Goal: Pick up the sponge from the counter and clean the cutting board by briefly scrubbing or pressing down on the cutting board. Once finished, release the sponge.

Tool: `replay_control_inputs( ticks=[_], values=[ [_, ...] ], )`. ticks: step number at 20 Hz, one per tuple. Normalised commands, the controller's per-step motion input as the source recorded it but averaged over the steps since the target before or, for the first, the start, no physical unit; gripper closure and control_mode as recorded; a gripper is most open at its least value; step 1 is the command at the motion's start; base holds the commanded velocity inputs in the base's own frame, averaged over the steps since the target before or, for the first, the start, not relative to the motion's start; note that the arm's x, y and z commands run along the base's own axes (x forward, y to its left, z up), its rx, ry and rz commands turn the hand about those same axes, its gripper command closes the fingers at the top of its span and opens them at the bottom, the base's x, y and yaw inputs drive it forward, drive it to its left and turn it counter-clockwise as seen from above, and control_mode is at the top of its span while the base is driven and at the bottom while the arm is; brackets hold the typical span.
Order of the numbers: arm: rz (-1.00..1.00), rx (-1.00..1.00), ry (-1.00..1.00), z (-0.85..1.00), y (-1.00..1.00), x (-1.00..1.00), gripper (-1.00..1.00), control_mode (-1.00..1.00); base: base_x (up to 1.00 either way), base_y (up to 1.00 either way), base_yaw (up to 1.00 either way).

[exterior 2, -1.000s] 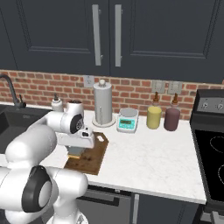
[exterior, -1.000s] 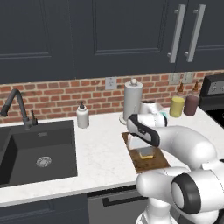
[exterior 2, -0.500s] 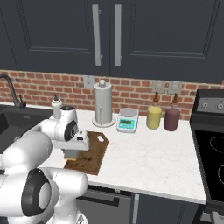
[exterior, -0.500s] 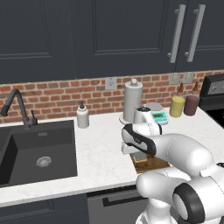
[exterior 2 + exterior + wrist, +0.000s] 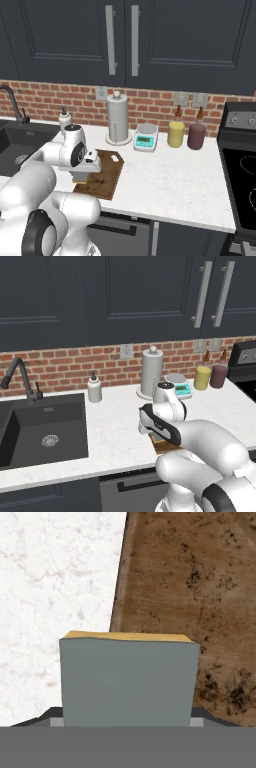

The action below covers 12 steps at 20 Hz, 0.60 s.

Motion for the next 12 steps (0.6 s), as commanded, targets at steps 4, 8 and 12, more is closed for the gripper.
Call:
replay_control_inputs(
  ticks=[4, 8, 12],
  values=[
    [0.0, 0.0, 0.0, 0.0, -0.03, 0.0, 1.0, -1.0, 0.0, 0.0, 0.0],
    [0.0, 0.0, 0.01, 0.0, 0.0, 0.0, 1.0, -1.0, 0.0, 0.0, 0.0],
    [0.0, 0.0, 0.15, 0.0, -0.05, 0.0, 1.0, -1.0, 0.0, 0.0, 0.0]
  ],
)
